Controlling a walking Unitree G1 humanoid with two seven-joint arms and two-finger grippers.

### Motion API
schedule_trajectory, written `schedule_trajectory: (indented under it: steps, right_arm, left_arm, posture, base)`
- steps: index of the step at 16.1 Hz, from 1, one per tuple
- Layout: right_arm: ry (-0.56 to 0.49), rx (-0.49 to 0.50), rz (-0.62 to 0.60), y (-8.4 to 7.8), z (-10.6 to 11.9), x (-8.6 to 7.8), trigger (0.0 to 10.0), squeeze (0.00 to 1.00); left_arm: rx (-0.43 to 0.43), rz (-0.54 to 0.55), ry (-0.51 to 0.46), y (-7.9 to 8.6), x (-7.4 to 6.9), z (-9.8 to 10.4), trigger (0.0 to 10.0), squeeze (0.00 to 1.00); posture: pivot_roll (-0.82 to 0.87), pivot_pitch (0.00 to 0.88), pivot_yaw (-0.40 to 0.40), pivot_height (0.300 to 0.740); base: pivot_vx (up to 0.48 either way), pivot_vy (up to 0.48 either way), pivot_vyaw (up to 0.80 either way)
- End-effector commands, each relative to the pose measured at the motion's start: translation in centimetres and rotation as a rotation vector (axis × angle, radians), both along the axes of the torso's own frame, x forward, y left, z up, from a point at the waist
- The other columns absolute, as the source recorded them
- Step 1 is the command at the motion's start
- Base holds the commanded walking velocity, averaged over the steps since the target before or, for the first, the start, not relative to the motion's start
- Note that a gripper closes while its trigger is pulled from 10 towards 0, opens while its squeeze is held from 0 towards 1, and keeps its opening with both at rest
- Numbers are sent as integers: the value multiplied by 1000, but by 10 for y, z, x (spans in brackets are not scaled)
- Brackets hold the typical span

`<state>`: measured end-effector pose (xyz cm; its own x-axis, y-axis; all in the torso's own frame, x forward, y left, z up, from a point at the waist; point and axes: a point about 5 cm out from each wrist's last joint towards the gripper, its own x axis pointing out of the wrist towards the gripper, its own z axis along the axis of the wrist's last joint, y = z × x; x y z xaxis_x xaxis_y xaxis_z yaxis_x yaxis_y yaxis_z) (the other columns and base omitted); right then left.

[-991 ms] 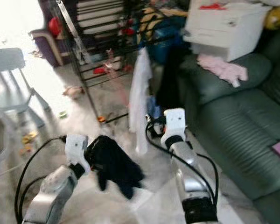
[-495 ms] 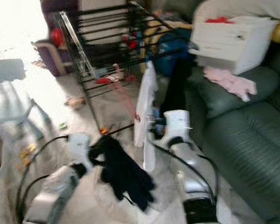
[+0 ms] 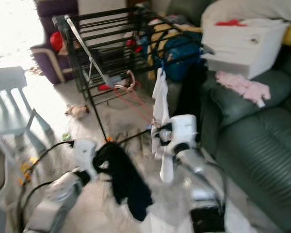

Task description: Hang hanger

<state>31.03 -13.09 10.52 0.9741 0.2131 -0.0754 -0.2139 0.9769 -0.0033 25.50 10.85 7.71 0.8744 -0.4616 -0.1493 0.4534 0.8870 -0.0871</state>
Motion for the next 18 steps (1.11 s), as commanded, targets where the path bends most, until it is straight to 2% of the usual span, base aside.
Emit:
schedule_trajectory:
  steps: [1,12,18]
  right_arm:
    - [-26,-12,-29,-11,7,4,10000,0]
    - [-8,-29,-35,-14,3,6,10000,0]
    - [62,-49,15,-7,-11,0,10000,0]
  left_arm:
    - [-1,-31,-68,-11,3,13,10000,0]
    - [9,-53,-71,-14,2,14,10000,0]
    - [9,-30,-43,-12,3,12,10000,0]
  posture:
    - [-91,0,57,740]
    - [-87,0,60,740]
    - [-86,0,59,740]
  base:
    - [480,0,0]
    - [447,0,0]
    - [0,0,0]
